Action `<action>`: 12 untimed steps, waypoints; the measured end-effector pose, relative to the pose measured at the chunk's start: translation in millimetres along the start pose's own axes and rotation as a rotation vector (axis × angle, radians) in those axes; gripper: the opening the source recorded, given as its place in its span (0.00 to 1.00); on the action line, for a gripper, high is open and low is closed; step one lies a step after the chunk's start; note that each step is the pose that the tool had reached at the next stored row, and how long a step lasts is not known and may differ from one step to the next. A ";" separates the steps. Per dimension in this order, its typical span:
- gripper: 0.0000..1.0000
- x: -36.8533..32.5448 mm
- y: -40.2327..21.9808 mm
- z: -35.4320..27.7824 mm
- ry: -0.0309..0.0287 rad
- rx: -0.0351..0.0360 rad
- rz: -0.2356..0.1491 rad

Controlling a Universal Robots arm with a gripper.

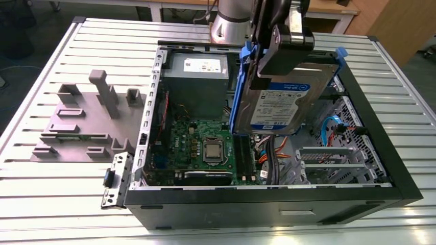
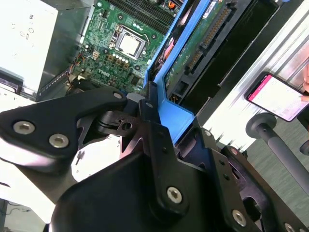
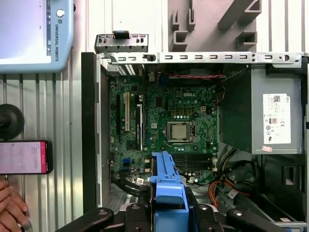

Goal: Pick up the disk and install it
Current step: 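Insert the disk into the insertion slot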

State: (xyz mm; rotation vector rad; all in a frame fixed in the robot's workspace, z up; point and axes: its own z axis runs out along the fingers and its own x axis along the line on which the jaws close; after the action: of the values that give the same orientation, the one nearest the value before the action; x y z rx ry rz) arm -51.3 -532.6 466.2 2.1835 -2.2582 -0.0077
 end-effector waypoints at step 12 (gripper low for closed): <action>0.36 1.0 0.0 0.7 0.0004 0.0001 0.000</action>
State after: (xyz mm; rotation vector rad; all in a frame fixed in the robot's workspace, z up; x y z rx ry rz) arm -51.3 -533.6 465.5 2.1833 -2.2580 -0.0071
